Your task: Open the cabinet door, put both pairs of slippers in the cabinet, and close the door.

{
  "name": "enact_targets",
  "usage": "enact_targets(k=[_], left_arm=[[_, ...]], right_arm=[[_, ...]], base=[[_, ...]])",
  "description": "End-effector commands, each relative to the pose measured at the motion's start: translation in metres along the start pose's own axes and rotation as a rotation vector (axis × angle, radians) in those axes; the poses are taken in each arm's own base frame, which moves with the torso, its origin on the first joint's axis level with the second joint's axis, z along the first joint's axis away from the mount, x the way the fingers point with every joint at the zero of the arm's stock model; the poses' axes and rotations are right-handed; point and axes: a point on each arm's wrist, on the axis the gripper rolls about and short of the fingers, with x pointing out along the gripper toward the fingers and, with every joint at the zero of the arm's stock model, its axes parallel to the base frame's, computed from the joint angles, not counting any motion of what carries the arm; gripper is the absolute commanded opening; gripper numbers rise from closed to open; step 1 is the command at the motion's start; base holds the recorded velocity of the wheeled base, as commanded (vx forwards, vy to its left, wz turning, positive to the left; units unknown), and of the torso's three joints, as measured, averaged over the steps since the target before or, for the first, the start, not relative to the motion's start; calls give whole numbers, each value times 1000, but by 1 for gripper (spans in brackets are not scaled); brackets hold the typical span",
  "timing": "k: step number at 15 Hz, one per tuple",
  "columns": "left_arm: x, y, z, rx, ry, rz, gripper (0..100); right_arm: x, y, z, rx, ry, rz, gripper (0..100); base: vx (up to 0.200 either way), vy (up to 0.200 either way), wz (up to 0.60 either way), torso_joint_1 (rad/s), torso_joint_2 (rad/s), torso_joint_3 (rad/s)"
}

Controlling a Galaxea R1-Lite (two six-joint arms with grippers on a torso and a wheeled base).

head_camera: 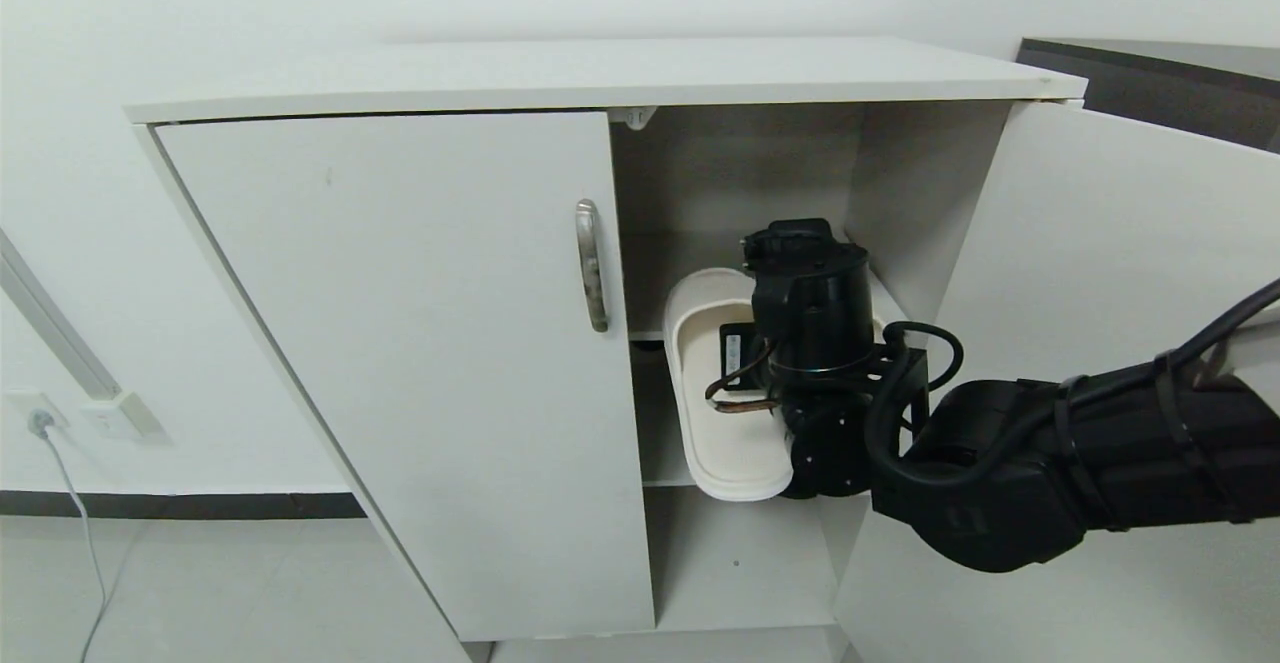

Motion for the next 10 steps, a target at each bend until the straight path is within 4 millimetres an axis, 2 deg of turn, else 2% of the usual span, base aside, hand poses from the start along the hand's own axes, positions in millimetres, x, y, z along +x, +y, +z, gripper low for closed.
enact_targets(k=[1,5,7,10], left_arm=[[0,0,0,0,0,1,0],[0,0,0,0,3,1,0],[0,0,0,0,0,1,0],[0,0,0,1,1,1,0]], right_arm=[[2,0,1,-3,-2,1,0],[17,4,13,-8,5,-12,0],[17,5,21,2,14,-10,0],[18,5,19,-1,19,-11,0]], base=[[0,0,0,0,0,0],[0,0,0,0,0,0],[0,0,0,0,0,0],[0,0,0,0,0,0]])
